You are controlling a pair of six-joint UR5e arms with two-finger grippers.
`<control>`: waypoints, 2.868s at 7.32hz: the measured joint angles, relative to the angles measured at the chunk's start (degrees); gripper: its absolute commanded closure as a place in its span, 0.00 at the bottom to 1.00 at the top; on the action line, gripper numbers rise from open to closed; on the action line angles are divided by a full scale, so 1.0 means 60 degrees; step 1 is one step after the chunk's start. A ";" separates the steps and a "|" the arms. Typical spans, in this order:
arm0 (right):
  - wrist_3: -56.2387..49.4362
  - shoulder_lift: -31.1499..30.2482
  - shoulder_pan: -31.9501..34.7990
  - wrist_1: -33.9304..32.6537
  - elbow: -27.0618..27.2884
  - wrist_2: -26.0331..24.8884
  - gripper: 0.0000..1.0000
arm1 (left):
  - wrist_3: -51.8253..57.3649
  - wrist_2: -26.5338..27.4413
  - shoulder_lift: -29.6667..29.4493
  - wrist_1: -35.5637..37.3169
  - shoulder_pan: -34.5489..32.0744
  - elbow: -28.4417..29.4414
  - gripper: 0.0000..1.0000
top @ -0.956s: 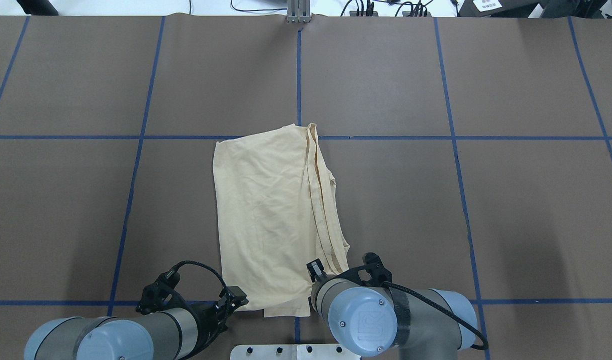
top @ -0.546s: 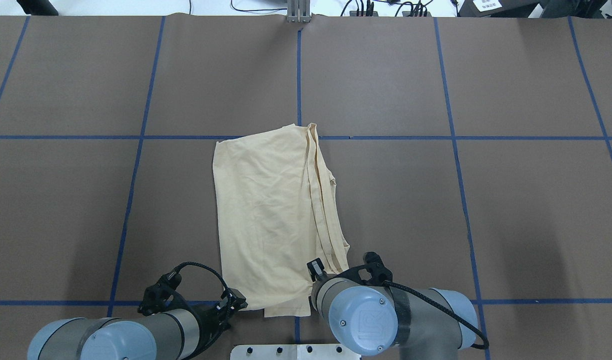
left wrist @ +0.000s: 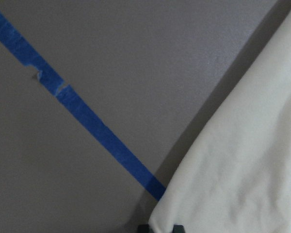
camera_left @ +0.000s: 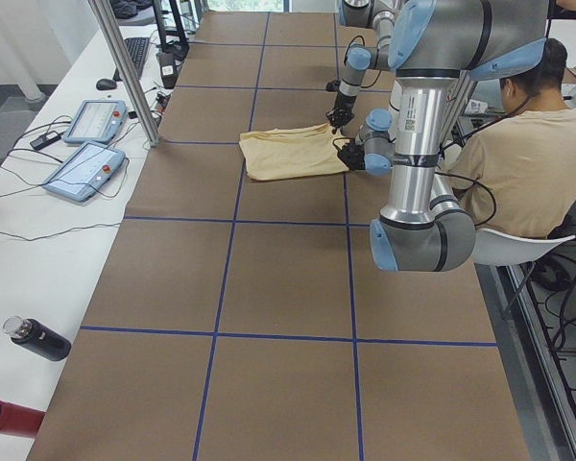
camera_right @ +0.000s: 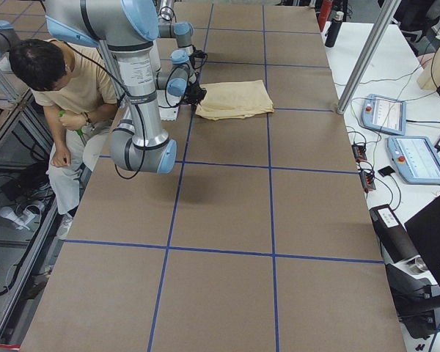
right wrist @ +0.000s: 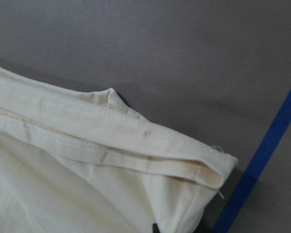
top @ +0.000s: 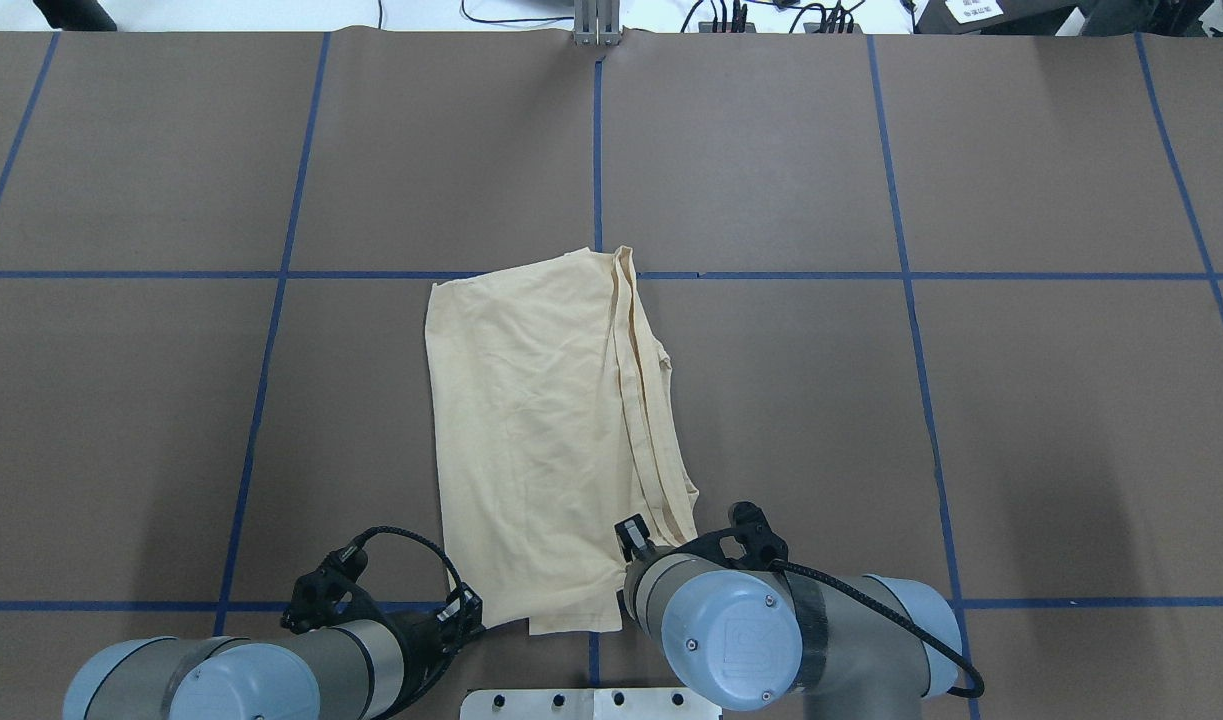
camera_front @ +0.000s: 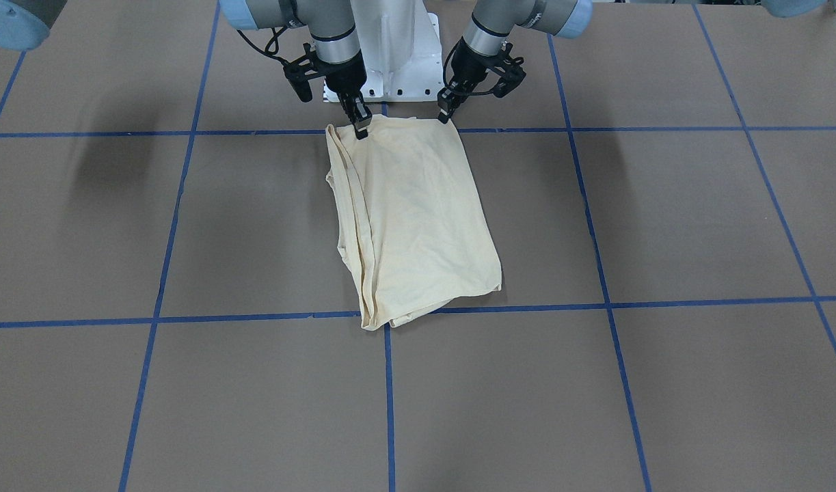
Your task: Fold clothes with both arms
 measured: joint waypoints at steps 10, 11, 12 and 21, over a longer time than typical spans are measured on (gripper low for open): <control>-0.2778 0.2632 0.3392 -0.0559 -0.2571 0.1931 1.00 | 0.3621 -0.2890 -0.1354 0.1154 -0.4528 0.0189 1.00; -0.3322 0.3116 0.3785 0.0142 -0.3736 0.2351 1.00 | 0.3840 -0.2949 -0.1545 0.0867 -0.4895 0.0731 1.00; -0.3720 0.3609 0.4151 0.0657 -0.4700 0.2770 1.00 | 0.4155 -0.2995 -0.1667 0.0662 -0.5249 0.1174 1.00; -0.4386 0.5515 0.5246 0.2096 -0.8028 0.3313 0.00 | 0.5753 -0.3314 -0.2061 -0.1182 -0.6562 0.3526 0.00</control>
